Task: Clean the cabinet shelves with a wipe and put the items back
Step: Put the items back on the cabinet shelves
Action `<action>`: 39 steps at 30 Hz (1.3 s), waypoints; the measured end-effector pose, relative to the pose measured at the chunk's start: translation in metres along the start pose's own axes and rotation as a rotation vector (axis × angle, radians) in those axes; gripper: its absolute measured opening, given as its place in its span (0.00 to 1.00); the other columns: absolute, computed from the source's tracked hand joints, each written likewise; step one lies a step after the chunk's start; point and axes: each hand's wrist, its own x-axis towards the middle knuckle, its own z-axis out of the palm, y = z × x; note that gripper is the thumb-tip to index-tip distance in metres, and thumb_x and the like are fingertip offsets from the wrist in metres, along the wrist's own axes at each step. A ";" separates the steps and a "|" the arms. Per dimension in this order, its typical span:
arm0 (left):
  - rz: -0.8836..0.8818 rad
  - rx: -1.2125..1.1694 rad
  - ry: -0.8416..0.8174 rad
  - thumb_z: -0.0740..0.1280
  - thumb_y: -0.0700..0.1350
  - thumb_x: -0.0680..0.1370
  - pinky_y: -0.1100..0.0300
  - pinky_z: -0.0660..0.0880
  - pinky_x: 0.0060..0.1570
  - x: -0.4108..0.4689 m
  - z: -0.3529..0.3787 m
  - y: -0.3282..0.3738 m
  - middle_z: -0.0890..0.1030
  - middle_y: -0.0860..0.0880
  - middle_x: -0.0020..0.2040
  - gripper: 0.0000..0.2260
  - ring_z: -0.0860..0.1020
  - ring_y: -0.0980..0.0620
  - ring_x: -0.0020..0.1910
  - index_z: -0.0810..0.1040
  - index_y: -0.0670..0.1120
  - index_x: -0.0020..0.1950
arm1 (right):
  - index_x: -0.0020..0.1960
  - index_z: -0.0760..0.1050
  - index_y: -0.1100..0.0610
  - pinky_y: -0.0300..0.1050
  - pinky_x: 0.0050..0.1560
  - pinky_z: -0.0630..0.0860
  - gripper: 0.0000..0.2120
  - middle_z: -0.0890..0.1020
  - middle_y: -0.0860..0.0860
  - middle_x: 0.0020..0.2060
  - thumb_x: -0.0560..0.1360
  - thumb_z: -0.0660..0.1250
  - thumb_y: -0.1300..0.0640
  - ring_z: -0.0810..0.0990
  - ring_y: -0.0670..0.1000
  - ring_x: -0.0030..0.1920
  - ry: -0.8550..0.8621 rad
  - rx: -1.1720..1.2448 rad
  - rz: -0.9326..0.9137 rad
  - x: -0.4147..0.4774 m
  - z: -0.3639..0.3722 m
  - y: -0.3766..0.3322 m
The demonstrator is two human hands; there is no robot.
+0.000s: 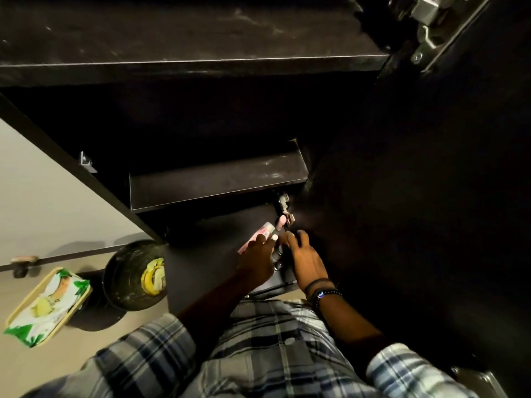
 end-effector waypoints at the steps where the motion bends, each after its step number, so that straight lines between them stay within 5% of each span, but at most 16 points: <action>1: 0.000 -0.009 -0.017 0.61 0.43 0.77 0.50 0.65 0.66 0.003 0.002 0.001 0.61 0.46 0.74 0.25 0.65 0.43 0.69 0.61 0.49 0.74 | 0.73 0.58 0.53 0.56 0.54 0.77 0.28 0.58 0.61 0.72 0.76 0.55 0.70 0.78 0.63 0.54 -0.027 -0.018 -0.009 0.003 0.001 0.001; 11: 0.064 -0.143 -0.026 0.55 0.35 0.79 0.66 0.64 0.55 0.021 0.019 0.005 0.71 0.42 0.67 0.16 0.71 0.46 0.65 0.68 0.39 0.67 | 0.72 0.59 0.57 0.55 0.46 0.77 0.23 0.67 0.60 0.63 0.78 0.54 0.66 0.80 0.62 0.51 -0.118 -0.146 -0.112 0.029 0.008 0.006; 19: -0.023 -0.070 0.060 0.57 0.34 0.78 0.52 0.67 0.58 0.008 0.019 0.003 0.76 0.36 0.60 0.12 0.74 0.39 0.60 0.74 0.35 0.60 | 0.68 0.62 0.59 0.53 0.51 0.76 0.17 0.71 0.60 0.60 0.80 0.54 0.62 0.78 0.62 0.56 -0.120 -0.149 -0.136 0.028 0.001 0.010; 24: -0.013 -0.106 0.139 0.62 0.35 0.74 0.54 0.69 0.57 -0.011 0.007 -0.002 0.78 0.42 0.60 0.18 0.75 0.41 0.60 0.74 0.42 0.64 | 0.67 0.65 0.58 0.52 0.50 0.76 0.16 0.73 0.59 0.59 0.80 0.55 0.62 0.79 0.62 0.54 -0.020 -0.063 -0.084 0.016 -0.010 0.012; 28: -0.090 -0.193 0.251 0.66 0.40 0.72 0.53 0.73 0.50 -0.029 -0.019 -0.010 0.82 0.42 0.53 0.14 0.79 0.40 0.54 0.78 0.44 0.57 | 0.68 0.65 0.57 0.55 0.48 0.76 0.18 0.75 0.60 0.56 0.78 0.57 0.63 0.79 0.65 0.51 0.114 0.067 -0.034 0.004 -0.027 0.009; 32: -0.057 -0.279 0.455 0.59 0.53 0.76 0.55 0.75 0.44 -0.054 -0.045 -0.020 0.84 0.42 0.45 0.17 0.81 0.40 0.47 0.81 0.42 0.50 | 0.61 0.71 0.59 0.53 0.42 0.75 0.12 0.79 0.60 0.50 0.78 0.60 0.62 0.80 0.64 0.45 0.331 0.178 -0.080 -0.008 -0.050 -0.004; 36: 0.010 -0.361 0.581 0.62 0.46 0.76 0.66 0.71 0.41 -0.067 -0.072 -0.029 0.83 0.45 0.44 0.11 0.81 0.49 0.41 0.78 0.43 0.53 | 0.46 0.75 0.59 0.48 0.40 0.73 0.08 0.80 0.55 0.39 0.78 0.64 0.54 0.79 0.56 0.40 0.506 0.359 -0.216 -0.017 -0.075 -0.032; 39: 0.062 -0.320 0.696 0.65 0.38 0.75 0.66 0.70 0.41 -0.077 -0.102 -0.032 0.81 0.43 0.46 0.08 0.79 0.50 0.42 0.77 0.40 0.54 | 0.47 0.77 0.56 0.45 0.42 0.75 0.07 0.81 0.51 0.41 0.72 0.70 0.54 0.78 0.51 0.42 0.529 0.468 -0.324 -0.018 -0.092 -0.057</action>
